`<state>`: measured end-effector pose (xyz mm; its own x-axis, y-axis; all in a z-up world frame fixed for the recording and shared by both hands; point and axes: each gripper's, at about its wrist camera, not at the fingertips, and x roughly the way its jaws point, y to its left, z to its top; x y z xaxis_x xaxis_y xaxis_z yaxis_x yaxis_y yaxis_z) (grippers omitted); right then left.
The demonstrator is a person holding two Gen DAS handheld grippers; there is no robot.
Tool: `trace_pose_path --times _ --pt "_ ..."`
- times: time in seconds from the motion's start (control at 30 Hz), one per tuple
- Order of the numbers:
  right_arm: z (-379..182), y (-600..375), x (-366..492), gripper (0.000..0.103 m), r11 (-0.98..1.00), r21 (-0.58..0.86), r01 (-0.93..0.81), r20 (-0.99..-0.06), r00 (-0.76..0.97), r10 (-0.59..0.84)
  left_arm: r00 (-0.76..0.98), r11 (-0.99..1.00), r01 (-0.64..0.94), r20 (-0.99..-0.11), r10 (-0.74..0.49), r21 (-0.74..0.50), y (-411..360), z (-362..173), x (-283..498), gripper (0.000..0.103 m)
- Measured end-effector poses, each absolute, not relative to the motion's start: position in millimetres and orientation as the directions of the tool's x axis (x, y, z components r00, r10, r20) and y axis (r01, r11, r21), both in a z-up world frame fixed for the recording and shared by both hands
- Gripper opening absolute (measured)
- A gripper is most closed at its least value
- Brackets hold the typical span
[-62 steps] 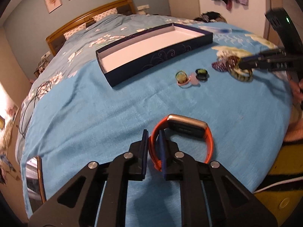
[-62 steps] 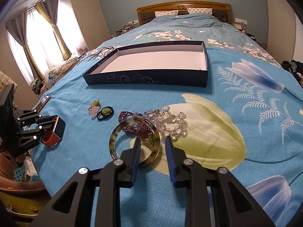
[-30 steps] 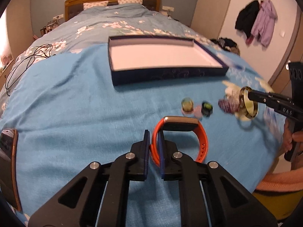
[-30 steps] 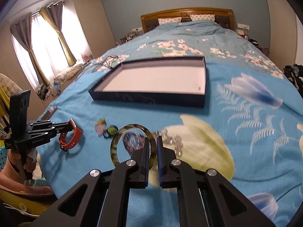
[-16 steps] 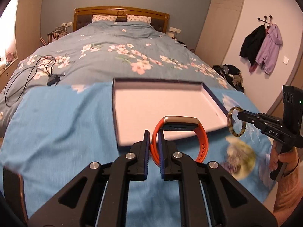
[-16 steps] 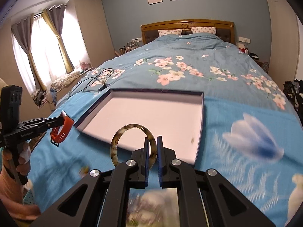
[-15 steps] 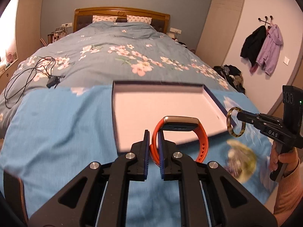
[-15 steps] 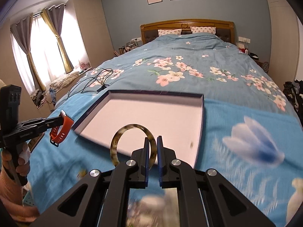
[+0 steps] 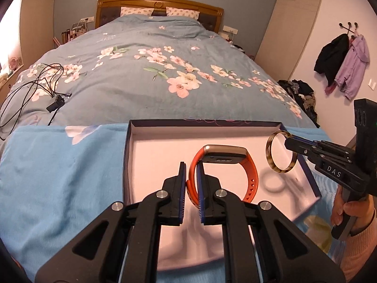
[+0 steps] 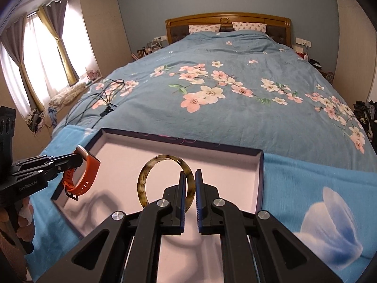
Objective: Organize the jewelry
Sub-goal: 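Lift and carry the band with the left tool while the right tool carries the bangle into the tray, then open the left tool to drop the band while the right tool releases the bangle in the tray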
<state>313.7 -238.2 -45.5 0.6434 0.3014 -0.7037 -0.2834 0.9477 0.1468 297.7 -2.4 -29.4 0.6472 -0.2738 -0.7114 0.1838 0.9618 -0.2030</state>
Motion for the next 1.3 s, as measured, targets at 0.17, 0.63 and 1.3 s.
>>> trace_pose_path --times 0.17,0.63,1.3 --pt "-53.5 -235.0 331.1 0.006 0.954 0.135 -0.268 -0.730 0.624 0.279 0.625 0.966 0.178 -0.736 -0.260 -0.190 -8.4 -41.5 323.2 0.009" --pt "-70.6 -230.3 366.0 0.006 0.966 0.142 -0.215 -0.796 0.555 0.241 0.542 0.978 0.091 -0.815 -0.206 -0.187 -14.1 -74.5 378.5 0.010" --pt "-28.4 -240.5 298.6 0.043 0.941 0.160 -0.299 -0.674 0.664 0.325 0.701 0.976 0.077 -0.685 -0.198 -0.204 9.1 -36.0 329.4 0.047"
